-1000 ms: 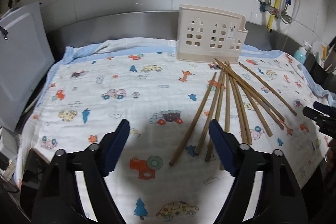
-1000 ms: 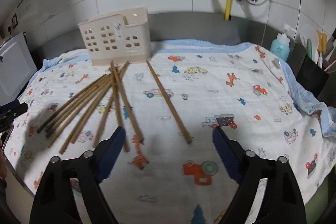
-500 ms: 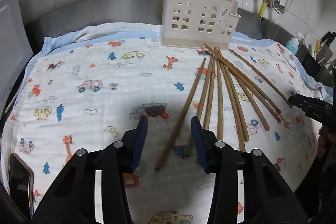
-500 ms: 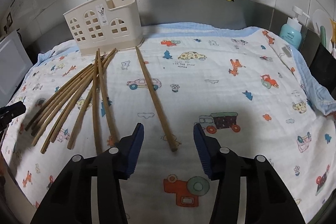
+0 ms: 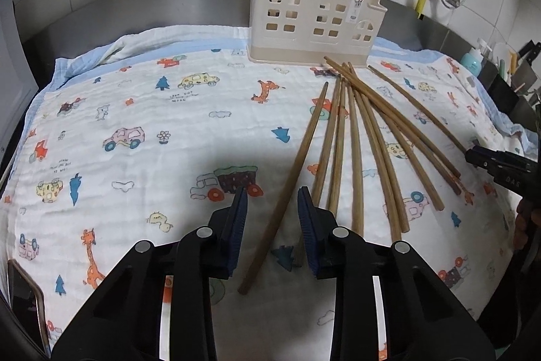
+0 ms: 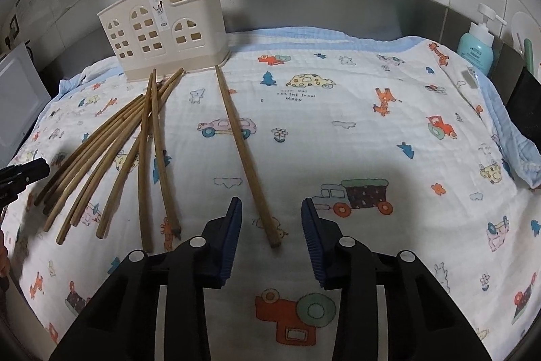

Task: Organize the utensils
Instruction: 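Move the left tool toward the chopsticks while the right tool approaches another chopstick, then close the left tool on a wooden chopstick while the right tool grasps another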

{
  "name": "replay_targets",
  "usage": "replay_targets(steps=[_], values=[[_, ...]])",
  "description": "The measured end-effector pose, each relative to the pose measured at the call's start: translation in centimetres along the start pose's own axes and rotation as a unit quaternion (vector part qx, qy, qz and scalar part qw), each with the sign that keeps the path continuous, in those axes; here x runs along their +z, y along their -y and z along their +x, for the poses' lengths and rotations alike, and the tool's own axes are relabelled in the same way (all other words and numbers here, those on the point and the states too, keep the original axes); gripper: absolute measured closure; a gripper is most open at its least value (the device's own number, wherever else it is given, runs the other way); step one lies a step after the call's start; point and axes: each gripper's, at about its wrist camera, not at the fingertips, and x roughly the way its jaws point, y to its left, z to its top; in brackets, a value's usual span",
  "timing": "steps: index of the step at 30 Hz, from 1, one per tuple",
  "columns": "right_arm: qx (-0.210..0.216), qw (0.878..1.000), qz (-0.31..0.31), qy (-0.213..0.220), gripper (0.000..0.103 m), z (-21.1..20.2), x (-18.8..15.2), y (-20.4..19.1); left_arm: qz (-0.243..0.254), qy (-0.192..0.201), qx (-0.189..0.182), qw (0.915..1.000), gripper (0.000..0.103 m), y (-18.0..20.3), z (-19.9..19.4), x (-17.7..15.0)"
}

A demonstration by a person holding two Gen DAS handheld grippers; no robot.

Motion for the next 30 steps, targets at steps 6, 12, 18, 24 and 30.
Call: replay_targets(steps=[6, 12, 18, 24, 30], values=[[-0.005, 1.000, -0.007, -0.001, 0.074, 0.3, 0.2, -0.1, -0.001, -0.009, 0.002, 1.0000, 0.072, -0.4, 0.8, -0.3], [-0.005, 1.000, -0.008, 0.000, 0.079, 0.4, 0.3, 0.1, 0.010, -0.014, -0.004, 0.9998, 0.076, -0.3, 1.3, -0.6], [-0.007, 1.000, -0.013, 0.001, 0.080, 0.5, 0.5, 0.0, 0.035, -0.014, 0.001, 0.9993, 0.079, 0.5, 1.7, -0.8], [-0.009, 1.000, -0.018, 0.005, 0.080, 0.7, 0.5, -0.1, 0.057, -0.005, 0.009, 0.9983, 0.082, 0.9, 1.9, -0.9], [-0.013, 1.000, -0.026, 0.008, 0.086, 0.6, 0.5, -0.3, 0.090, -0.005, 0.026, 0.9956, 0.092, 2.0, 1.9, -0.9]])
